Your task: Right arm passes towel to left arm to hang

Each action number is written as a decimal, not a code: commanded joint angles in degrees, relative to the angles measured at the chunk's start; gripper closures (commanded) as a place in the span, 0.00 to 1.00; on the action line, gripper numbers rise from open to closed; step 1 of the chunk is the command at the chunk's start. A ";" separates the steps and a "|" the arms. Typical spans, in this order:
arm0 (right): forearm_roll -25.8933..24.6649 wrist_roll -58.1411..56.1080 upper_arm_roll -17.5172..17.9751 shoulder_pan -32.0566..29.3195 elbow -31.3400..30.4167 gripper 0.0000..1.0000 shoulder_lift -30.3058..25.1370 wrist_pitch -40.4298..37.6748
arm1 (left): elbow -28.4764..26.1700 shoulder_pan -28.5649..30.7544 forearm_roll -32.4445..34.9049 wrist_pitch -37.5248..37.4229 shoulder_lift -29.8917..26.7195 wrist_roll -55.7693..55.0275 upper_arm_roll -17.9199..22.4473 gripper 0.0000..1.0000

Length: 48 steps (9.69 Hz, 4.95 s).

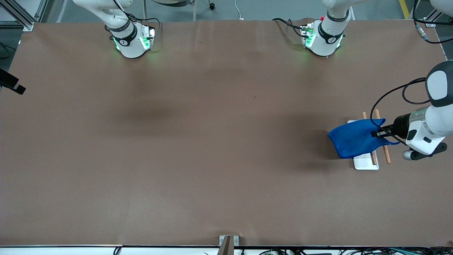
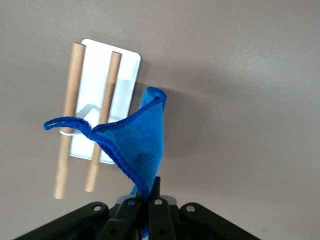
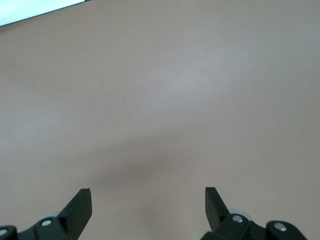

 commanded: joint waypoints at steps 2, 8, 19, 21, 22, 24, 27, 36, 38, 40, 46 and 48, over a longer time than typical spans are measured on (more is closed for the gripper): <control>-0.35 -0.53 0.14 0.49 2.27 0.00 1.52 -0.96 | -1.90 3.52 3.71 0.10 0.32 7.67 -0.22 0.99; -1.22 -0.70 0.06 0.49 1.92 0.00 1.43 -3.33 | 0.30 9.59 6.18 1.60 2.95 18.66 -0.14 0.99; -3.33 -2.02 -0.03 0.32 1.83 0.00 1.43 -3.34 | 0.30 15.57 5.83 5.91 7.26 22.63 -0.14 0.96; -3.33 -2.02 -0.03 0.40 1.92 0.00 1.43 -3.51 | 0.30 15.39 5.65 5.91 7.96 22.37 -0.14 0.54; -3.33 -2.20 -0.12 0.40 1.92 0.00 1.43 -4.47 | 0.30 15.48 6.00 5.91 7.97 22.71 -0.14 0.01; -3.42 -2.20 -0.03 0.40 2.00 0.00 1.43 -4.57 | 1.44 15.48 5.74 5.64 7.62 23.15 -0.22 0.00; -3.33 -2.11 -0.03 0.32 2.00 0.00 1.43 -4.48 | 8.71 14.96 5.39 -1.52 6.39 21.67 -3.02 0.00; -3.24 -2.02 -0.03 -0.39 1.83 0.00 1.43 -4.48 | 12.24 15.04 5.65 -12.18 -9.69 5.05 -18.67 0.00; -3.24 -2.11 -0.03 -0.47 1.83 0.00 1.43 -4.48 | 14.97 15.04 5.82 -16.40 -10.49 5.22 -20.34 0.00; -3.24 -2.11 -0.03 -0.47 1.83 0.00 1.43 -4.48 | 15.34 13.56 5.30 -18.70 -13.54 5.84 -20.71 0.00; -3.24 -2.11 -0.03 -0.47 1.83 0.00 1.43 -4.48 | 2.53 -13.42 1.87 -17.31 -23.04 5.93 4.95 0.00; -3.24 -2.11 -0.03 -0.47 1.83 0.00 1.43 -4.48 | -0.57 -18.06 1.17 -15.72 -24.99 5.93 9.24 0.00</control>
